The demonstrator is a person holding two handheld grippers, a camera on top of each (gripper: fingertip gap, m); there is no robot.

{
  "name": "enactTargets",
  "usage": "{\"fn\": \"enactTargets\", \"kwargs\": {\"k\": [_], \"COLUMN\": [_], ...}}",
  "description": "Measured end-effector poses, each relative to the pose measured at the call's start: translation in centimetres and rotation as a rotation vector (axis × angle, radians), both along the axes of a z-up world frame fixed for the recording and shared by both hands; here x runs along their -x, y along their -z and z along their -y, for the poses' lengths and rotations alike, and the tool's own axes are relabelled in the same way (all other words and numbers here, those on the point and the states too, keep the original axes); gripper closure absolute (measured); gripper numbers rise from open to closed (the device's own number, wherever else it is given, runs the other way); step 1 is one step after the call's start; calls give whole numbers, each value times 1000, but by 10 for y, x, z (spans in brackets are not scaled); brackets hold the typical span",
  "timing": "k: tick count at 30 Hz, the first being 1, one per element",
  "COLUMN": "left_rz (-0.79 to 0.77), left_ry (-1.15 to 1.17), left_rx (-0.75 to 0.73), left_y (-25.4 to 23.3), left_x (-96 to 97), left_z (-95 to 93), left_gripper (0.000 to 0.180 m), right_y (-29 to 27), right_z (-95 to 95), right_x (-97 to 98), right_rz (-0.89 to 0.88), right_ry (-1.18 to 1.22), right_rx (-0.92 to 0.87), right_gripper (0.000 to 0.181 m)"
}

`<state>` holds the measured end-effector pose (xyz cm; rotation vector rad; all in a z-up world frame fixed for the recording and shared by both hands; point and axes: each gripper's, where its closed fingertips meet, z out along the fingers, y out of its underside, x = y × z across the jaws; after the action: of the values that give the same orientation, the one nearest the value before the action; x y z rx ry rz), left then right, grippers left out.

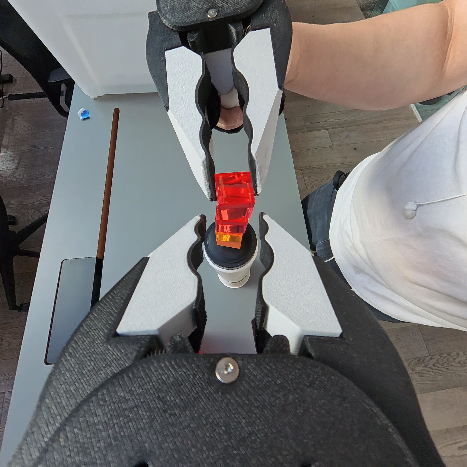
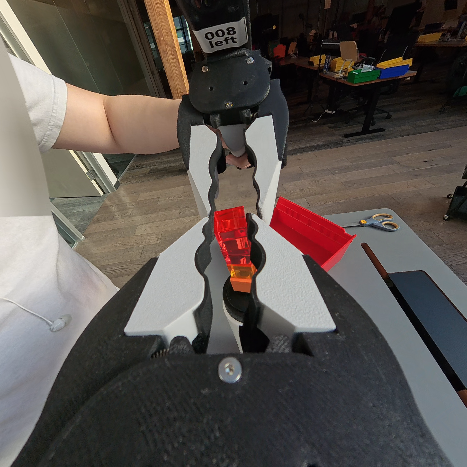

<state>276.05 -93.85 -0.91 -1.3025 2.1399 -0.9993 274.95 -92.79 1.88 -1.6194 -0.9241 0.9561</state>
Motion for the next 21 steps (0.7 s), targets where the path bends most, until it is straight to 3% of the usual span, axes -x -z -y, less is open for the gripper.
{"fn": "enactTargets", "kwargs": {"k": [11,21], "left_rz": [-6,-11], "left_ry": [11,13], "left_rx": [-21,-7], "left_y": [9,10], "left_x": [-3,-2], "left_z": [2,1], "left_gripper": [154,152], "right_y": [0,0], "right_z": [-2,-5], "right_x": [0,3], "right_rz": [-4,-7], "right_ry": [7,0], "right_rx": [-5,-6], "right_gripper": [157,157]}}
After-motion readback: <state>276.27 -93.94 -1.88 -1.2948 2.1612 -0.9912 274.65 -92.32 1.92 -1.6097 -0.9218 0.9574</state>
